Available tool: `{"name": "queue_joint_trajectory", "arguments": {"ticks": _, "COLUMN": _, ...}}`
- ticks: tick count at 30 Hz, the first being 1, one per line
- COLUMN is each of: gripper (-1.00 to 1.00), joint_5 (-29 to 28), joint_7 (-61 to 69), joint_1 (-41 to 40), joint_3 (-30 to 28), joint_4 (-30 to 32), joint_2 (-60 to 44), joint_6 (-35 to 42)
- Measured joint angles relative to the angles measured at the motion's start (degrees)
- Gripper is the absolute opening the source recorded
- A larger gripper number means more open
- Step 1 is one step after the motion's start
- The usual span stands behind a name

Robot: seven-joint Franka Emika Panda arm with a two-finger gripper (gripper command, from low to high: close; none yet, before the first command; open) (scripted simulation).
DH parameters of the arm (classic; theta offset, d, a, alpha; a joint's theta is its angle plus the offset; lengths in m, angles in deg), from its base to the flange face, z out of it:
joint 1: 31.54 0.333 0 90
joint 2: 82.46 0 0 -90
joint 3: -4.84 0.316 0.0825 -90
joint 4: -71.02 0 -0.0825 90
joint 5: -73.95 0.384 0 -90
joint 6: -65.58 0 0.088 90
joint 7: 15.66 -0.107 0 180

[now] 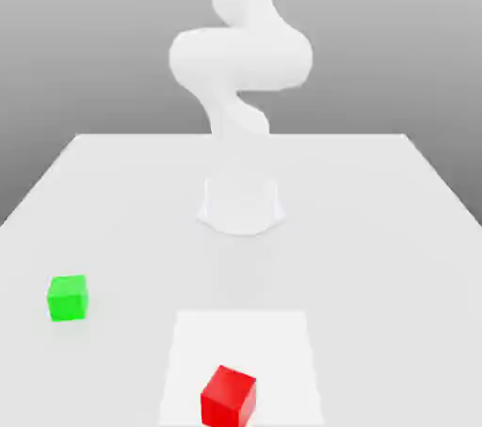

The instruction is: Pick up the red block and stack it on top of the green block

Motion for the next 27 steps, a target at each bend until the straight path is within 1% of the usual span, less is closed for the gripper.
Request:
{"name": "queue_joint_trajectory", "arguments": {"ticks": 9, "gripper": 0.00, "joint_5": -2.8, "joint_7": -9.4, "joint_1": -4.1, "joint_3": 3.4, "joint_4": 2.7, "joint_2": -19.1, "joint_6": -6.8}}
{"name": "queue_joint_trajectory", "arguments": {"ticks": 16, "gripper": 0.00, "joint_5": -4.6, "joint_7": -16.4, "joint_1": -5.5, "joint_3": 4.1, "joint_4": 4.7, "joint_2": -33.6, "joint_6": -12.0}}
{"name": "queue_joint_trajectory", "arguments": {"ticks": 21, "gripper": 0.00, "joint_5": -4.3, "joint_7": -20.2, "joint_1": -5.9, "joint_3": 4.0, "joint_4": 6.2, "joint_2": -43.9, "joint_6": -15.8}}
{"name": "queue_joint_trajectory", "arguments": {"ticks": 25, "gripper": 0.00, "joint_5": -2.6, "joint_7": -22.2, "joint_1": -5.9, "joint_3": 4.1, "joint_4": 7.3, "joint_2": -52.0, "joint_6": -18.9}}
{"name": "queue_joint_trajectory", "arguments": {"ticks": 27, "gripper": 0.00, "joint_5": -2.7, "joint_7": -22.9, "joint_1": -5.8, "joint_3": 3.8, "joint_4": 7.1, "joint_2": -56.1, "joint_6": -21.7}}
